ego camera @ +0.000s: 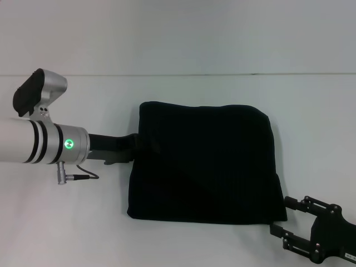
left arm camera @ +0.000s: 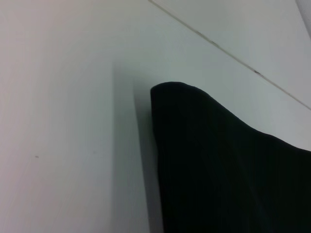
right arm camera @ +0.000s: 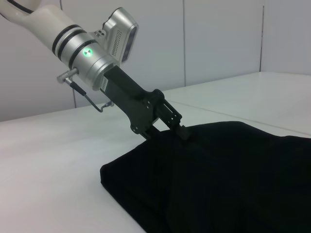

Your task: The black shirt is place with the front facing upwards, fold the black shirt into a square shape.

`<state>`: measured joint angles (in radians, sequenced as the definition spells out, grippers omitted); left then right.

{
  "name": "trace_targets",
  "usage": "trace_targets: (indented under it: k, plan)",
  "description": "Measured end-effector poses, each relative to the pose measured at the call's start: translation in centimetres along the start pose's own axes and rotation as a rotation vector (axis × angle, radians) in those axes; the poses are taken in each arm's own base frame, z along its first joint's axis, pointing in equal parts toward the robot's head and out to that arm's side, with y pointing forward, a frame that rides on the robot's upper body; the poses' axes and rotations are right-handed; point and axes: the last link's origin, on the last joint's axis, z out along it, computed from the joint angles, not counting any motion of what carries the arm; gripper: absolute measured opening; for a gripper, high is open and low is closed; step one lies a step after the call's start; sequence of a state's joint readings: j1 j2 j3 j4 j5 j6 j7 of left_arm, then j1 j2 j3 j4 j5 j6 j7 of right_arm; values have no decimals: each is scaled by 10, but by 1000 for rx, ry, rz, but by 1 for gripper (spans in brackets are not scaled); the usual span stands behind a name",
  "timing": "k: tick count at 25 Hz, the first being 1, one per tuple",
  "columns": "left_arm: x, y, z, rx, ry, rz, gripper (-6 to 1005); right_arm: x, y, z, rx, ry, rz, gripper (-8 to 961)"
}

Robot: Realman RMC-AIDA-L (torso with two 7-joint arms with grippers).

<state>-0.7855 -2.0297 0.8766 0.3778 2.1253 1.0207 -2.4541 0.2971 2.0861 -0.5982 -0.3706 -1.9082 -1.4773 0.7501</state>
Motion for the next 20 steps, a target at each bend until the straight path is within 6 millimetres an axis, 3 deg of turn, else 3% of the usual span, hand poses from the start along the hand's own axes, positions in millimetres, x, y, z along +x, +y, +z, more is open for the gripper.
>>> trace_targets:
  k: [10, 15, 20]
  plan:
    - [0, 2, 3, 2, 12, 8, 396, 0, 0, -1, 3, -1, 1, 709]
    - [4, 2, 5, 15, 36, 19, 162, -2, -2, -3, 15, -16, 0, 709]
    - [15, 7, 9, 40, 82, 43, 115, -6, -6, -8, 46, -50, 7, 709]
